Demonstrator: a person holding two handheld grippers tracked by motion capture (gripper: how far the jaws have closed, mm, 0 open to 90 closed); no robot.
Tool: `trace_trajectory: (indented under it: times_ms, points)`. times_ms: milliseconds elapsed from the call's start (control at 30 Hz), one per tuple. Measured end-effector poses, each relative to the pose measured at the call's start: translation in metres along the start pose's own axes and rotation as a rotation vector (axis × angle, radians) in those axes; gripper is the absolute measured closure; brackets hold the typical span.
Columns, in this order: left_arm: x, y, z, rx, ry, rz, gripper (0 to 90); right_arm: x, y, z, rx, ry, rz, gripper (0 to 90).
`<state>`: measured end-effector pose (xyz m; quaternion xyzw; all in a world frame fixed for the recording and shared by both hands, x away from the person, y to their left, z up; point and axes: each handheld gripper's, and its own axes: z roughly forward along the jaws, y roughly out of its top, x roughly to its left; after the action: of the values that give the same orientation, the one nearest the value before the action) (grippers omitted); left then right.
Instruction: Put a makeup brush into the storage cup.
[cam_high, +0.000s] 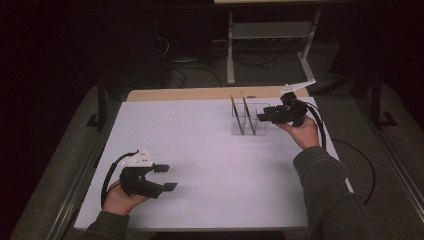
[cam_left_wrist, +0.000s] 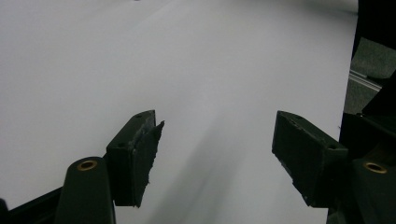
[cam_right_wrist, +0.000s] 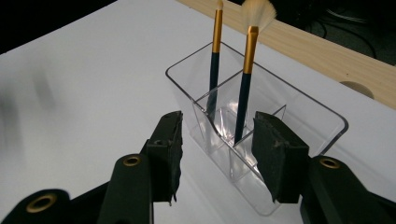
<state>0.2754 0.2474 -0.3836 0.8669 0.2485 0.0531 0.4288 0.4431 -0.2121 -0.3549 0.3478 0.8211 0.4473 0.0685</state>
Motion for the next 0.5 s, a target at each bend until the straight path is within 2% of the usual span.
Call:
trace_trajectory:
  times_ms: [500]
  points:
    - [0.005,0.000,-0.005,-0.012,0.053,-0.016,25.8,0.009,-0.015,-0.006,0.001,0.005,-0.001,46.1]
